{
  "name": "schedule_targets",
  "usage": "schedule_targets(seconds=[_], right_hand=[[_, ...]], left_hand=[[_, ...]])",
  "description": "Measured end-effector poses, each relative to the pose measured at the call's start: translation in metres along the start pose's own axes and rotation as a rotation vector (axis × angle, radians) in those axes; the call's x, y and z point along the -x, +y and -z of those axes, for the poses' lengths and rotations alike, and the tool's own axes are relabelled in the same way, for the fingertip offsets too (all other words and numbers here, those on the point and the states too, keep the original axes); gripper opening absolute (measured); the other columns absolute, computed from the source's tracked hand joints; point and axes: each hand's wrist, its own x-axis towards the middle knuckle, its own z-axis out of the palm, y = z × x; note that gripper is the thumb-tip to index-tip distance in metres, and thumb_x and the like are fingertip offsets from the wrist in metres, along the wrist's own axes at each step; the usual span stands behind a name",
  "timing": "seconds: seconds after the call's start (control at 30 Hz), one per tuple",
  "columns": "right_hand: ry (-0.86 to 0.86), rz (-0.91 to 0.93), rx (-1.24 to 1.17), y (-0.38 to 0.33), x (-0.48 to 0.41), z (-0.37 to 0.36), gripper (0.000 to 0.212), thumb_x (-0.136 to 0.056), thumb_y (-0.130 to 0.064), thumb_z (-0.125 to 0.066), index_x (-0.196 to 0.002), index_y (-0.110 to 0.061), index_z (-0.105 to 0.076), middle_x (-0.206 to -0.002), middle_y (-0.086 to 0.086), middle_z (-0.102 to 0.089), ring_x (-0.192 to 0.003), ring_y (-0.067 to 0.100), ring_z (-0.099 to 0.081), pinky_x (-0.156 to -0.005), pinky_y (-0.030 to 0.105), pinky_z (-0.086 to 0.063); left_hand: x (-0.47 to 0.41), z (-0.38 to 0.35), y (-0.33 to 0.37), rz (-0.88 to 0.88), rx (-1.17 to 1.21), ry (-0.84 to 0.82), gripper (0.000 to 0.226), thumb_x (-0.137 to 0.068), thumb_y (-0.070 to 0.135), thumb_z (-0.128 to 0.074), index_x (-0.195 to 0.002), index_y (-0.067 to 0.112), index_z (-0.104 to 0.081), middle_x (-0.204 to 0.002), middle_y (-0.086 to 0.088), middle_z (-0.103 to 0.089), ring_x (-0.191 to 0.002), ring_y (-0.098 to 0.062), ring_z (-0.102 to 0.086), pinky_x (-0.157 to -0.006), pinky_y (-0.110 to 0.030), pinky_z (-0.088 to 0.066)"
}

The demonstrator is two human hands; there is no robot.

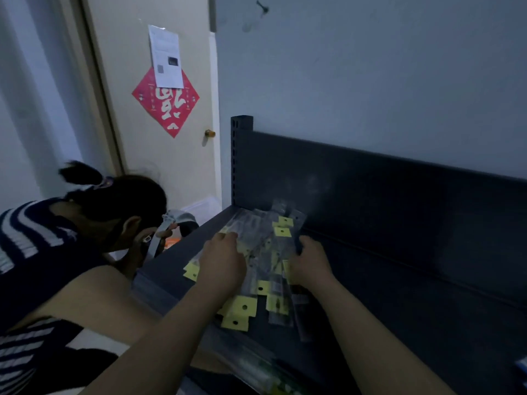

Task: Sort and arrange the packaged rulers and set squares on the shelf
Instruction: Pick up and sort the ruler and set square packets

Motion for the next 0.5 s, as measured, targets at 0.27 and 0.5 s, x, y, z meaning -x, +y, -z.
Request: schedule_targets(seconds=[0.27,0.5], right_hand=[[0.151,0.075,0.380,0.010,0.056,0.030,0.052,-0.098,-0.028,-0.047,-0.146,-0.013,-0.033,-0.153,0.002,-0.030,-0.137,0.016,-0.032,-0.115,0.027,-0.024],[0.368,0.003,0.623,0.050,0.131,0.070,0.049,-0.098,-0.032,-0.045,-0.144,-0.017,-0.037,-0.147,-0.005,-0.041,-0.134,0.008,-0.036,-0.119,0.028,-0.009]], left_hand=[[0.027,0.003,0.026,-0.448,0.018,0.034,0.038,-0.095,0.032,-0.047,-0.131,0.021,-0.054,-0.127,-0.002,-0.059,-0.116,-0.025,-0.051,-0.092,-0.033,-0.040],[0.068,-0.021,0.075,-0.698,0.063,-0.065,0.041,-0.097,0.041,-0.042,-0.135,0.026,-0.048,-0.134,0.007,-0.053,-0.122,-0.017,-0.047,-0.103,-0.031,-0.035]])
